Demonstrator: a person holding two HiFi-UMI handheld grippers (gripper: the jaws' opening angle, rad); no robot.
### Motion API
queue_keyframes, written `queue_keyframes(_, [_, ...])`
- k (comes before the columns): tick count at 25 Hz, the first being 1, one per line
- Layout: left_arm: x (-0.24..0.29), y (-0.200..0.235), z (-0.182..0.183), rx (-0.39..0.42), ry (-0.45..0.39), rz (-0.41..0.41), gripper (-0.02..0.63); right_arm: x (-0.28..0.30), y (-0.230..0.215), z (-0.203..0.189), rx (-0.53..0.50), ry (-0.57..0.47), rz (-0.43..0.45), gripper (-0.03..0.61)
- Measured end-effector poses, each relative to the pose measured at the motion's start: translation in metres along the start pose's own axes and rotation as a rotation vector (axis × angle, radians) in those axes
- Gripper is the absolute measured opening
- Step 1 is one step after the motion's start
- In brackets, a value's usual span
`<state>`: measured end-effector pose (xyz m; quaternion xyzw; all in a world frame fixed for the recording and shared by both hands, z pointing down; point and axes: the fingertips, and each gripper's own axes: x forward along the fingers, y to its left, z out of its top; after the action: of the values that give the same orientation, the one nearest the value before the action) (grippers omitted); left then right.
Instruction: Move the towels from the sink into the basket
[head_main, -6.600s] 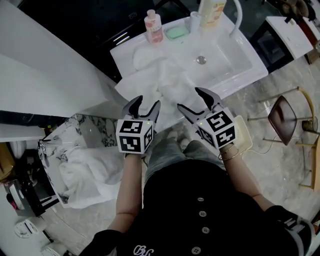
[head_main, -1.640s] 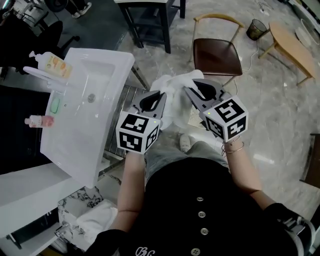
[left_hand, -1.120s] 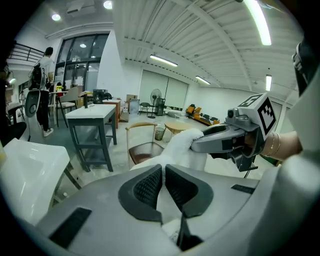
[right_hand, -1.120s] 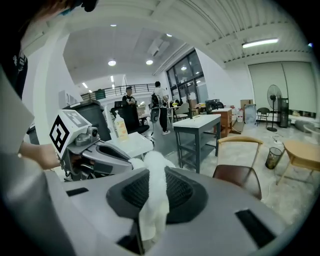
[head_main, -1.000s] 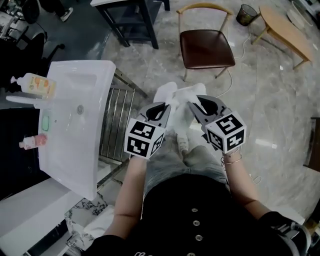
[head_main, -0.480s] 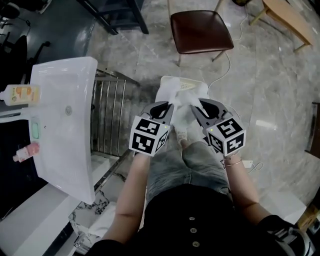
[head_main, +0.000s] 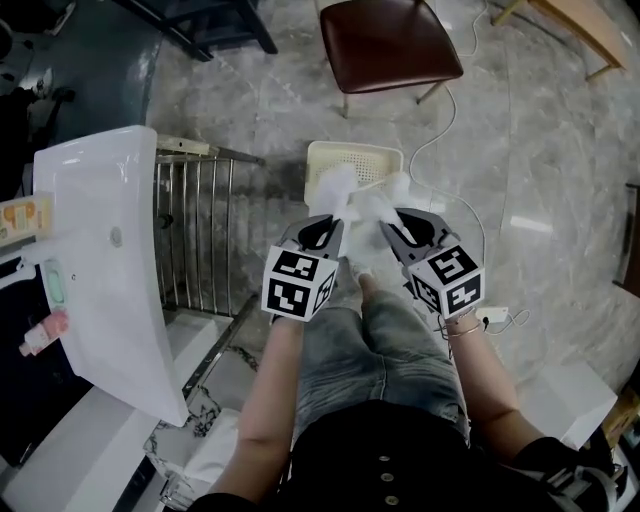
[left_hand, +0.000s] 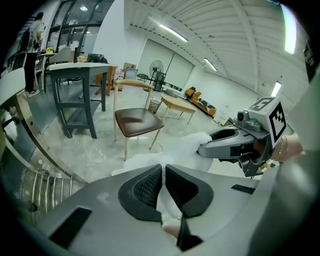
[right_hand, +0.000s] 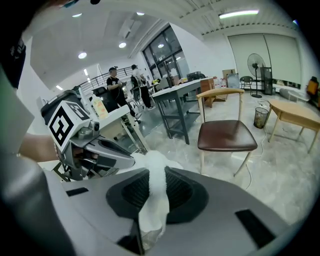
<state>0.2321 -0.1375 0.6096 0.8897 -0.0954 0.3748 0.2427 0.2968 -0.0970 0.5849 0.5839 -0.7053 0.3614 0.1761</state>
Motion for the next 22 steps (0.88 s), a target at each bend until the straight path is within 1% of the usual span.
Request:
queue_keyframes(5, [0.035, 0.002, -0.015, -0.027, 0.037, -0.015, 0.028, 0.018, -0.018, -0.027, 0.013, 0.032, -0.018, 0.067])
queue_keyframes(8, [0.056, 0.008, -0.018, -0.022, 0.053, 0.001, 0.028, 0.030, -0.029, -0.037, -0.003, 0.050, -0.028, 0.067])
queue_keyframes(13, [0.085, 0.020, -0.023, -0.028, 0.067, -0.001, 0.028, 0.051, -0.053, -0.049, 0.009, 0.056, -0.046, 0.067])
queue_keyframes(19, [0.122, 0.046, -0.028, -0.014, 0.071, 0.007, 0.029, 0.086, -0.079, -0.065, 0.036, 0.047, -0.077, 0.067])
queue_keyframes(22, [0.142, 0.057, -0.031, 0.016, 0.079, 0.014, 0.028, 0.103, -0.091, -0.074, 0.016, 0.069, -0.089, 0.067])
